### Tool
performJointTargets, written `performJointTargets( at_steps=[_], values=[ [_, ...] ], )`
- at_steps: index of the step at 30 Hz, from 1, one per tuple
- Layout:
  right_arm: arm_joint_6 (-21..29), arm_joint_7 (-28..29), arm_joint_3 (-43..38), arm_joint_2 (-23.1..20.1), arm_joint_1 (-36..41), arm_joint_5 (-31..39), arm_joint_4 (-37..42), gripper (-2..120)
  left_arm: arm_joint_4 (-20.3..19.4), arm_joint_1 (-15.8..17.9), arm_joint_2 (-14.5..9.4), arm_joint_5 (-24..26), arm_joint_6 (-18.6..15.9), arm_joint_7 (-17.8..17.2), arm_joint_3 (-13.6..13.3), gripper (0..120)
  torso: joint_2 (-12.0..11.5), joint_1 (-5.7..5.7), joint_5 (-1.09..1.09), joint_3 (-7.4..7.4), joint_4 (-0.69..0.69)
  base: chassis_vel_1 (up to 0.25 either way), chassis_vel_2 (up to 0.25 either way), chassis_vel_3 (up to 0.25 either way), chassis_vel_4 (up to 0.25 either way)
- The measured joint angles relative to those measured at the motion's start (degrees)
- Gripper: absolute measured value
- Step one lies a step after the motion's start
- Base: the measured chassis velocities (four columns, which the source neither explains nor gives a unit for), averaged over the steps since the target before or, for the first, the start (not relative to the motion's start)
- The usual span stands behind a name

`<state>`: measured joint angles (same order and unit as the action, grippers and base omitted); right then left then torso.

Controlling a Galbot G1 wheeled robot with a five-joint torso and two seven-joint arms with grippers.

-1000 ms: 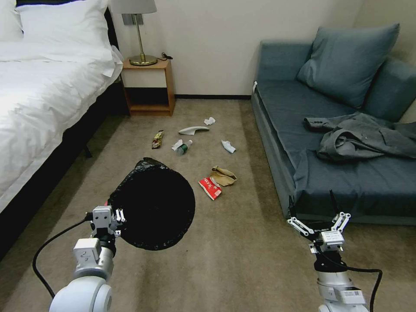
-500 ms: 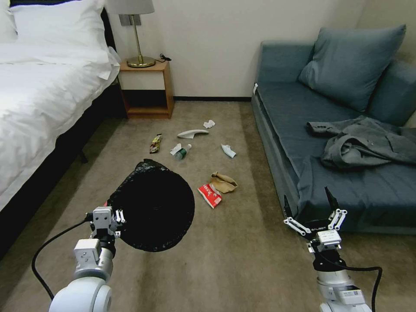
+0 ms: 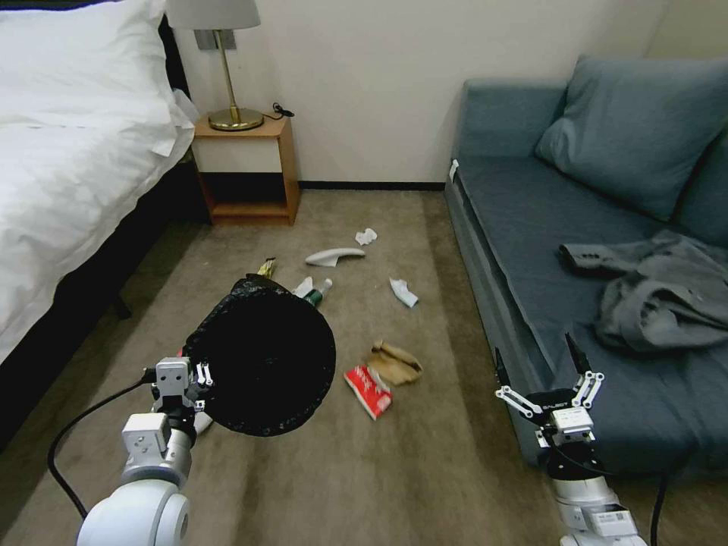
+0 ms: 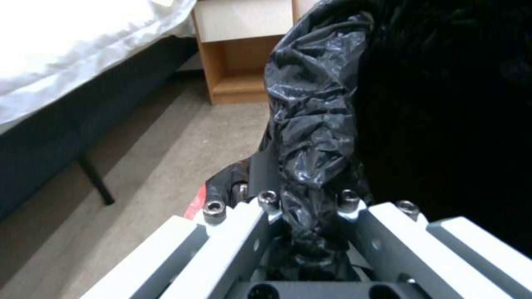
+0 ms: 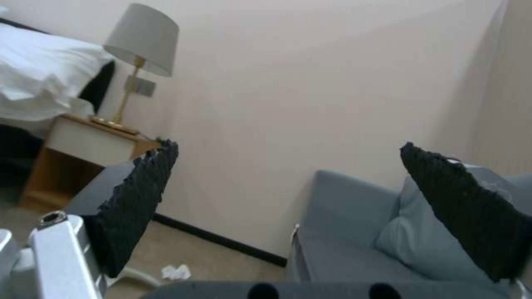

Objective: Pick up the trash bin, then pick up the garbage on the floor and place it into the trash bin.

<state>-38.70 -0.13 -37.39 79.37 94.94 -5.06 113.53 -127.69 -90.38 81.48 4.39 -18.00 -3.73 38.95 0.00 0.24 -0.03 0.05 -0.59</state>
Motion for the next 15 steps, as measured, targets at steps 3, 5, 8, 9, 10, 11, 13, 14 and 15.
performJointTargets(
  at_steps=[3, 5, 8, 9, 10, 11, 13, 14, 15],
  values=[
    [-0.5, 0.5, 0.2, 0.1, -0.1, -0.2, -0.2, 100, 0.2, 0.3, 0.0, 0.1, 0.0, -0.1, 0.1, 2, 0.0, 0.00, 0.04, 0.00, 0.00, -0.350, 0.333, 0.348, -0.359],
    [-0.7, 0.5, 0.2, 0.1, -0.2, -0.4, -0.3, 100, 0.3, 0.4, 0.0, 0.1, 0.0, -0.1, 0.2, 2, 0.0, 0.01, 0.03, 0.01, 0.01, -0.313, 0.293, 0.309, -0.301],
    [-0.8, 0.5, 0.1, 0.1, -0.5, -0.9, -0.4, 100, 0.3, 0.5, 0.1, 0.1, -0.1, -0.1, 0.1, 2, 0.0, 0.02, 0.05, 0.01, 0.00, -0.168, 0.215, 0.193, -0.181],
    [-0.8, 0.5, 0.1, 0.1, -0.6, -0.8, -0.5, 100, 0.3, 0.5, 0.2, 0.1, -0.1, -0.1, 0.0, 2, 0.0, 0.02, 0.04, 0.01, 0.01, -0.118, 0.153, 0.059, -0.066],
    [-0.7, 0.4, 0.1, 0.1, -0.6, -0.4, -0.5, 100, 0.4, 0.4, 0.2, 0.0, -0.1, -0.1, 0.0, 2, 0.0, 0.02, 0.01, 0.01, 0.01, -0.009, 0.037, 0.059, -0.004],
    [-0.7, 0.4, 0.1, 0.1, -0.6, -0.4, -0.5, 100, 0.4, 0.4, 0.2, 0.0, -0.1, -0.1, 0.0, 2, 0.0, 0.02, 0.01, 0.01, 0.01, -0.009, 0.037, 0.059, -0.004],
    [-0.5, 0.3, 0.1, 0.1, -0.5, 0.0, -0.5, 100, 0.4, 0.3, 0.3, -0.1, -0.1, -0.1, 0.0, 2, 0.0, 0.00, 0.02, -0.02, 0.01, 0.000, 0.000, 0.000, 0.000],
    [-0.7, -0.4, -0.2, 0.2, -0.6, 0.2, -0.8, 100, 0.4, 0.1, 0.4, -0.2, -0.1, -0.1, 0.0, 2, 0.0, -0.03, 0.03, -0.03, 0.00, 0.054, -0.082, -0.076, 0.054],
    [-0.7, -0.4, -0.2, 0.2, -0.6, 0.2, -0.8, 100, 0.4, 0.1, 0.4, -0.2, -0.1, -0.1, 0.0, 2, 0.0, -0.03, 0.03, -0.03, 0.00, 0.054, -0.082, -0.076, 0.054]
  ],
)
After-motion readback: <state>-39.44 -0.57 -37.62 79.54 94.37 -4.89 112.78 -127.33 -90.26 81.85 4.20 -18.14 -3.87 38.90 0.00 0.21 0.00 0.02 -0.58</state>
